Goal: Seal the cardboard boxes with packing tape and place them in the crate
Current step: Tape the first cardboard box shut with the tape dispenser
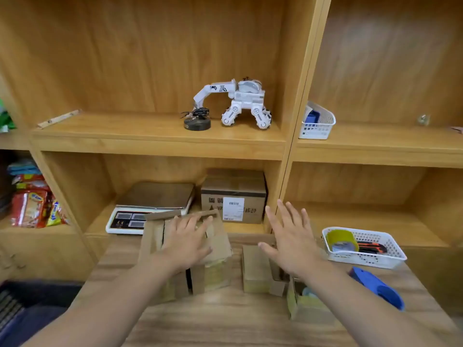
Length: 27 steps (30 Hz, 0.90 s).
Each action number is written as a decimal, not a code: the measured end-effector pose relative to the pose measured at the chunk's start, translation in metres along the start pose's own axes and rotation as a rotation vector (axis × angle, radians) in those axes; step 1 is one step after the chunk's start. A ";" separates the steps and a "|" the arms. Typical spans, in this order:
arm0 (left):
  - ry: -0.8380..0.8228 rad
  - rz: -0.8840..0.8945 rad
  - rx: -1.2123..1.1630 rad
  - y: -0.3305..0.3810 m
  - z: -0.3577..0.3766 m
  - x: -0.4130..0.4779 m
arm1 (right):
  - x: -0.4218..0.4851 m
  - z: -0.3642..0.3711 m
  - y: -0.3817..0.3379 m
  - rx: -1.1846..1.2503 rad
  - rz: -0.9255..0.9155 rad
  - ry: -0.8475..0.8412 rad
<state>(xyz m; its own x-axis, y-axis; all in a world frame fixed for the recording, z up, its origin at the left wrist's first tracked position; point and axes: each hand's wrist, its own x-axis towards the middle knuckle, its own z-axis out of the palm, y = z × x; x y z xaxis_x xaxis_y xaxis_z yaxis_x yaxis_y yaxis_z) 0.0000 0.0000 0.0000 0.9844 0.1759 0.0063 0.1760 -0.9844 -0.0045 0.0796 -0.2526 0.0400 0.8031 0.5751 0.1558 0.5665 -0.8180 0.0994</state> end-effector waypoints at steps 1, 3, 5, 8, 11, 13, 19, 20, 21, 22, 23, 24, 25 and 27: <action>-0.066 0.005 0.002 -0.001 0.006 0.001 | -0.001 0.005 -0.004 -0.014 -0.001 -0.025; -0.166 0.023 0.002 -0.005 0.018 0.005 | -0.002 0.016 -0.011 -0.020 -0.014 -0.045; -0.219 0.030 -0.015 -0.008 0.027 0.010 | -0.006 0.027 -0.016 0.000 -0.018 -0.062; -0.253 0.024 -0.028 -0.010 0.035 0.019 | -0.014 0.040 -0.021 -0.003 -0.016 -0.092; -0.258 0.025 -0.042 -0.010 0.042 0.029 | -0.023 0.052 -0.025 0.001 0.001 -0.108; -0.246 0.021 -0.050 -0.008 0.043 0.033 | -0.029 0.058 -0.026 0.005 0.014 -0.125; -0.046 -0.025 -0.165 0.004 0.041 0.030 | -0.045 0.067 -0.031 0.053 0.046 -0.152; -0.033 -0.034 -0.204 0.007 0.042 0.028 | -0.048 0.068 -0.032 0.061 0.051 -0.147; -0.032 -0.039 -0.233 0.010 0.043 0.026 | -0.051 0.068 -0.033 0.069 0.054 -0.145; -0.022 -0.038 -0.249 0.013 0.045 0.023 | -0.054 0.069 -0.035 0.079 0.056 -0.147; -0.010 -0.035 -0.256 0.017 0.046 0.019 | -0.057 0.070 -0.035 0.089 0.058 -0.149; 0.006 -0.033 -0.253 0.020 0.048 0.016 | -0.060 0.071 -0.036 0.098 0.057 -0.152; 0.016 -0.033 -0.249 0.022 0.049 0.013 | -0.063 0.072 -0.037 0.110 0.052 -0.156; 0.036 -0.042 -0.263 0.027 0.051 0.006 | -0.069 0.075 -0.038 0.157 0.042 -0.175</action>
<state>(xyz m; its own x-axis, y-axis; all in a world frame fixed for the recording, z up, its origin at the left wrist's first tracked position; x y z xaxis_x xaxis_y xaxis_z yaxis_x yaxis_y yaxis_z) 0.0106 -0.0254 -0.0515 0.9747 0.2207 0.0367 0.2042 -0.9447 0.2565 0.0169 -0.2607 -0.0484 0.8386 0.5445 -0.0172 0.5428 -0.8377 -0.0599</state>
